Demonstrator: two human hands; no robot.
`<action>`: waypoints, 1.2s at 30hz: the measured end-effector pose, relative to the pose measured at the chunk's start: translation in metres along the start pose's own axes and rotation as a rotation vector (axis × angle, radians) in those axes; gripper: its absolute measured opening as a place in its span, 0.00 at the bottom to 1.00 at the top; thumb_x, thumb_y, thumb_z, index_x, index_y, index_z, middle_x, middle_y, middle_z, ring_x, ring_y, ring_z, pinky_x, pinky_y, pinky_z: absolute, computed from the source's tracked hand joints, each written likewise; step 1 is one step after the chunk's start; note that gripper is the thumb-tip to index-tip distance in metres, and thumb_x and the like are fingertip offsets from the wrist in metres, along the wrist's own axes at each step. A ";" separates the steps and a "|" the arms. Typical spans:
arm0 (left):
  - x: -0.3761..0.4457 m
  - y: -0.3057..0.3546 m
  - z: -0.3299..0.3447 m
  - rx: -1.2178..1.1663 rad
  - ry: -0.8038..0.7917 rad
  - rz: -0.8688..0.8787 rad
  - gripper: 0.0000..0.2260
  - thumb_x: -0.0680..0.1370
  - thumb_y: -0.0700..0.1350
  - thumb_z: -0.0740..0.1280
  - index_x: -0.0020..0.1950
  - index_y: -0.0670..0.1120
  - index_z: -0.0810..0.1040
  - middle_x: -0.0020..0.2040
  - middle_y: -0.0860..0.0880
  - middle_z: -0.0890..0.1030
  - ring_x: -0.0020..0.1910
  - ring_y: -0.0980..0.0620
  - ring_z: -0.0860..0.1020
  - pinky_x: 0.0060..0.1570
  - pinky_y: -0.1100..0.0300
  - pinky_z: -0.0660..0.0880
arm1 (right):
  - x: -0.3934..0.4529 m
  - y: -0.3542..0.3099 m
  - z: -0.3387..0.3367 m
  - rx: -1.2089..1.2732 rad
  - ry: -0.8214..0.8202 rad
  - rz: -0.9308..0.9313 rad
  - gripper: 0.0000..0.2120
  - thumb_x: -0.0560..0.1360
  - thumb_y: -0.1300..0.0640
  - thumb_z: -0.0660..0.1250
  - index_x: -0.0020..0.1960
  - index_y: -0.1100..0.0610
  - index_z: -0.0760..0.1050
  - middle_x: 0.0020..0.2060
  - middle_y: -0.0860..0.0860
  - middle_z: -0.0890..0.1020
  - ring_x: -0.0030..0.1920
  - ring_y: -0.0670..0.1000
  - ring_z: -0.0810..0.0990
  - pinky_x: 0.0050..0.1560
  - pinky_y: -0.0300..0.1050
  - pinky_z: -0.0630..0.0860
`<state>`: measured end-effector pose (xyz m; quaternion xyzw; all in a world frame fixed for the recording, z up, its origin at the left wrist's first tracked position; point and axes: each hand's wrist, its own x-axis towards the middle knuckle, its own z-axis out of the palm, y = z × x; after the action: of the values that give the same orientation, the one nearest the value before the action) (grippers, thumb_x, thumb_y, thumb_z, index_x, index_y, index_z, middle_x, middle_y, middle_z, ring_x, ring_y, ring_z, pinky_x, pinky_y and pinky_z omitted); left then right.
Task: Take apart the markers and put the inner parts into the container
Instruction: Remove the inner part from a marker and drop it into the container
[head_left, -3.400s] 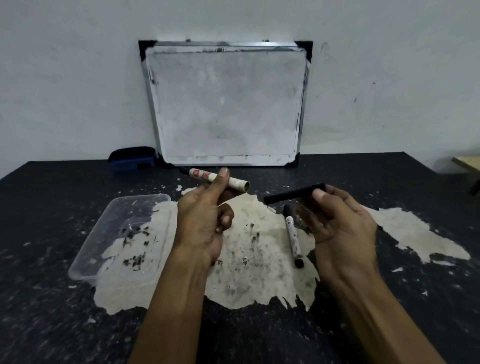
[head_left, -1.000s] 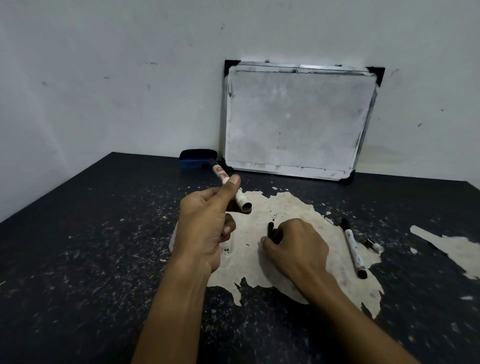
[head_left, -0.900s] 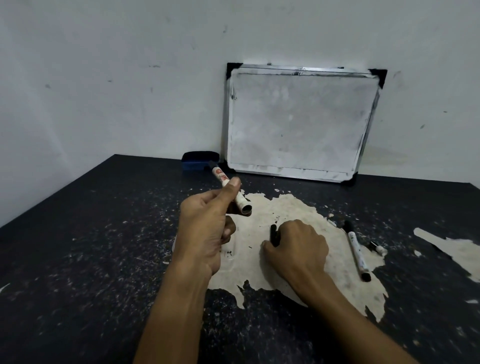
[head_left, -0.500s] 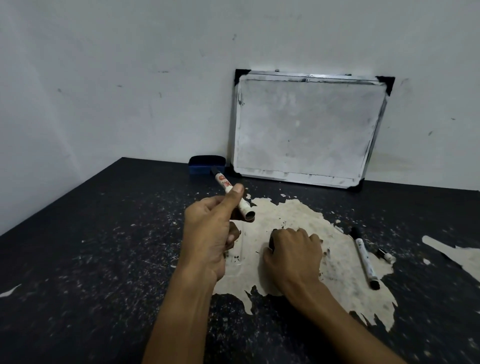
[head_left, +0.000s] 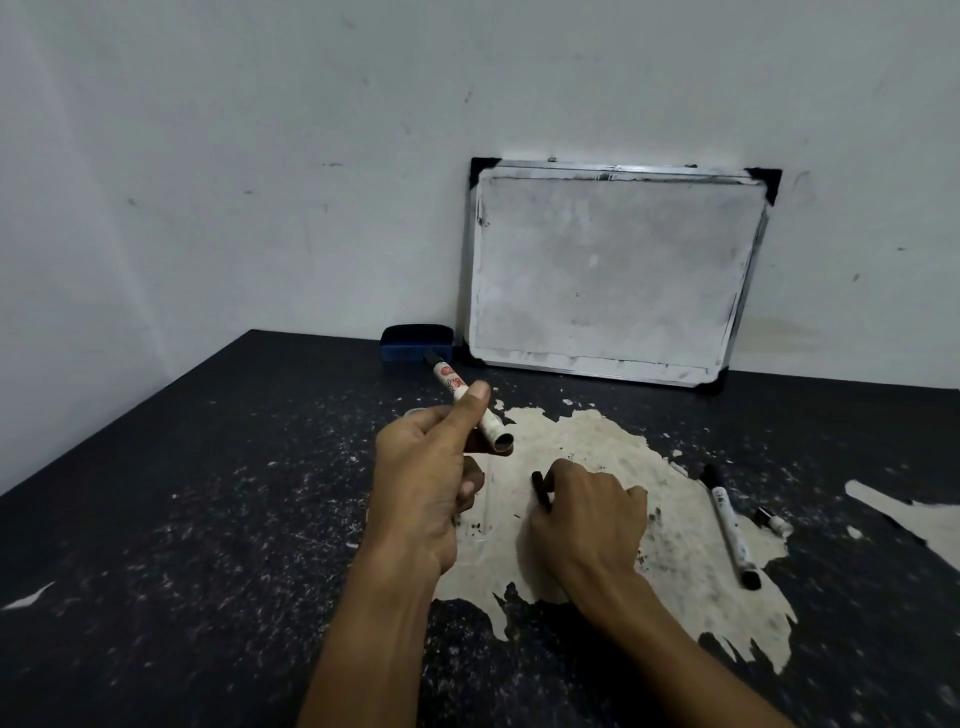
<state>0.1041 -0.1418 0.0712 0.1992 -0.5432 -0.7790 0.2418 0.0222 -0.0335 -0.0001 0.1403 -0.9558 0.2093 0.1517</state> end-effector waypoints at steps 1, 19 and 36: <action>0.000 0.000 0.001 -0.002 -0.007 -0.009 0.18 0.75 0.53 0.73 0.49 0.37 0.82 0.35 0.45 0.86 0.16 0.58 0.61 0.15 0.69 0.57 | 0.001 -0.001 -0.001 0.020 -0.001 0.013 0.05 0.73 0.54 0.63 0.47 0.51 0.76 0.40 0.49 0.83 0.48 0.55 0.79 0.46 0.49 0.56; 0.006 -0.035 0.100 -0.348 -0.183 -0.455 0.13 0.77 0.51 0.70 0.38 0.46 0.74 0.31 0.47 0.85 0.14 0.58 0.61 0.13 0.69 0.56 | -0.018 0.073 -0.130 0.802 0.417 -0.038 0.09 0.68 0.61 0.77 0.41 0.48 0.82 0.35 0.42 0.84 0.37 0.42 0.83 0.36 0.31 0.77; 0.001 -0.050 0.127 -0.370 -0.206 -0.480 0.14 0.78 0.50 0.69 0.34 0.46 0.76 0.32 0.47 0.86 0.14 0.59 0.62 0.13 0.70 0.56 | -0.021 0.091 -0.137 0.531 0.420 -0.248 0.12 0.67 0.64 0.77 0.46 0.51 0.82 0.37 0.39 0.81 0.35 0.41 0.81 0.37 0.31 0.77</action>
<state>0.0227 -0.0325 0.0662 0.1945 -0.3514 -0.9154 0.0267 0.0431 0.1112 0.0782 0.2435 -0.7919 0.4545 0.3271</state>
